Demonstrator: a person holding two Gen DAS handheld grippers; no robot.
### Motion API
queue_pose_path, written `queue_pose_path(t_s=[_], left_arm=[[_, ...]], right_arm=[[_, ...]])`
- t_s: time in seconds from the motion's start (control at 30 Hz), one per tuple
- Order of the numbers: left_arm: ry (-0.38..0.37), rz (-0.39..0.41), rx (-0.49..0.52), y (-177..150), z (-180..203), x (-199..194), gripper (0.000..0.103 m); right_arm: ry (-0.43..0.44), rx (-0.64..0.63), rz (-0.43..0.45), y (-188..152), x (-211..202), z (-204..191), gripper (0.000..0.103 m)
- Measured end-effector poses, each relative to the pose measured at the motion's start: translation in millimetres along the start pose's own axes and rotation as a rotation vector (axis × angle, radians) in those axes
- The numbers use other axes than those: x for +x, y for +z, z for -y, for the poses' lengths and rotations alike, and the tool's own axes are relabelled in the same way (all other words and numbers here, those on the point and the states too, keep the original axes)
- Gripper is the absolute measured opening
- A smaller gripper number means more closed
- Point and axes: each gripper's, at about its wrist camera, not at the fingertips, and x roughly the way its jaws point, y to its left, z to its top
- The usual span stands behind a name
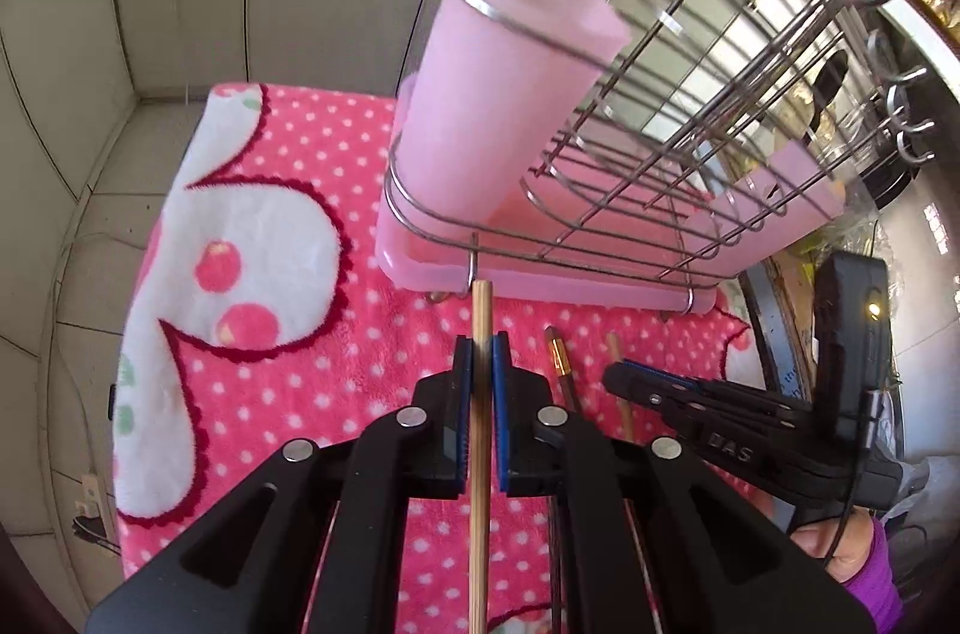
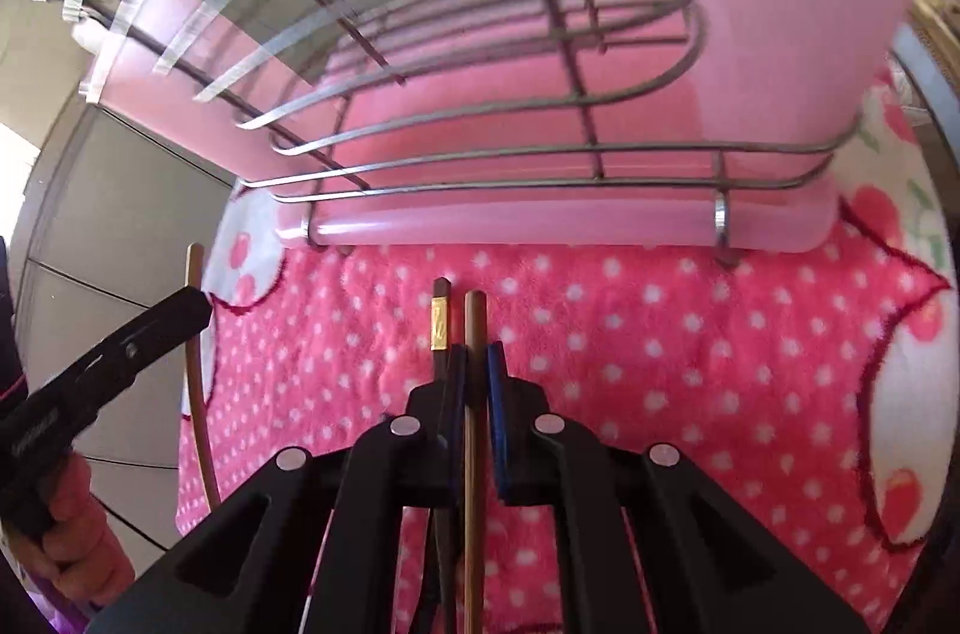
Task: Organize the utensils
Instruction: 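Lift the wooden chopstick with the left tool while the right tool lifts its chopstick toward the cup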
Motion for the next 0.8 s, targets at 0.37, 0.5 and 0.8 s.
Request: queue_pose_path(t_s=[0.37, 0.5, 0.8], left_arm=[[-0.039, 0.290, 0.030, 0, 23, -78, 0.006], [-0.058, 0.388, 0.032, 6, 31, -104, 0.006], [-0.056, 0.624, 0.040, 32, 50, -158, 0.006]], right_arm=[[0.047, -0.058, 0.351, -36, -119, -1, 0.007], [0.076, -0.041, 0.462, -33, -158, 7, 0.007], [0.091, -0.078, 0.748, -18, -280, 18, 0.007]])
